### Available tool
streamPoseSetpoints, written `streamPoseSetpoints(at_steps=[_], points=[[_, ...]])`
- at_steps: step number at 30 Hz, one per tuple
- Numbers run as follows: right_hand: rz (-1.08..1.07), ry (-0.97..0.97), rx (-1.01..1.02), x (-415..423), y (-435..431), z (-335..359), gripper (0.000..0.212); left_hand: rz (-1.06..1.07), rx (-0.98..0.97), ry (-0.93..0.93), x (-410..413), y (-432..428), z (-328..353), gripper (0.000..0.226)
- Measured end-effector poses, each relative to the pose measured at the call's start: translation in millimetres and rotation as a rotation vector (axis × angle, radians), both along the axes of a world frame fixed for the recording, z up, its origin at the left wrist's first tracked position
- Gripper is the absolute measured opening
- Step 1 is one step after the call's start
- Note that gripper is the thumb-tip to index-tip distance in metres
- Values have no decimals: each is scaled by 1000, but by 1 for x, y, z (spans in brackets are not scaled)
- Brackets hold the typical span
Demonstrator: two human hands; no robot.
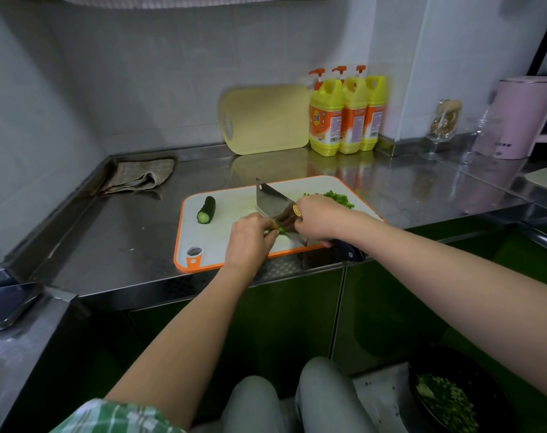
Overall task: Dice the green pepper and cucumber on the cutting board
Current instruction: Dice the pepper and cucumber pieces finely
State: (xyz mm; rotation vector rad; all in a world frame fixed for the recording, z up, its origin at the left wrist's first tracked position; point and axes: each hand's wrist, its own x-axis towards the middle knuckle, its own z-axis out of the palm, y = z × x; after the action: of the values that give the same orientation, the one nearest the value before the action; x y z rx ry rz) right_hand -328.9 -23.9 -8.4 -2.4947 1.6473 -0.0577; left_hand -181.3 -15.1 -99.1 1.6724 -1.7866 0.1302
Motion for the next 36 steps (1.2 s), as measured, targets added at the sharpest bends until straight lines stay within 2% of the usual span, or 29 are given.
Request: streamPoseSetpoints(at_steps=[4,8,10,15,20,24,31,36], points=[[-10,23,4,10,-11,-4,17,-9,-31,6,0,0,-1,11],[-12,22,-21,22,-18,-17,1,-11,-42,2,-1,1,-1,10],[-16,0,-33,25,-20,-18,1,-7,-39,8,-1,2,-1,10],[-54,-109,-41,19,-24,-21,11,-11,-19,65,2,2,-1,9],[-102,-244,-48,3,-28,-31,31,-13,9,104,3,3,2,9],[-111,-315,-16,-2,-21,-20,26,-4,23,160,3,5,2,10],[-58,-244,40,0,-9,-9,16,20,28,185,3,5,2,12],[-48,-193,61,-1,-5,-9,22,13,21,188,2,5,1,13]])
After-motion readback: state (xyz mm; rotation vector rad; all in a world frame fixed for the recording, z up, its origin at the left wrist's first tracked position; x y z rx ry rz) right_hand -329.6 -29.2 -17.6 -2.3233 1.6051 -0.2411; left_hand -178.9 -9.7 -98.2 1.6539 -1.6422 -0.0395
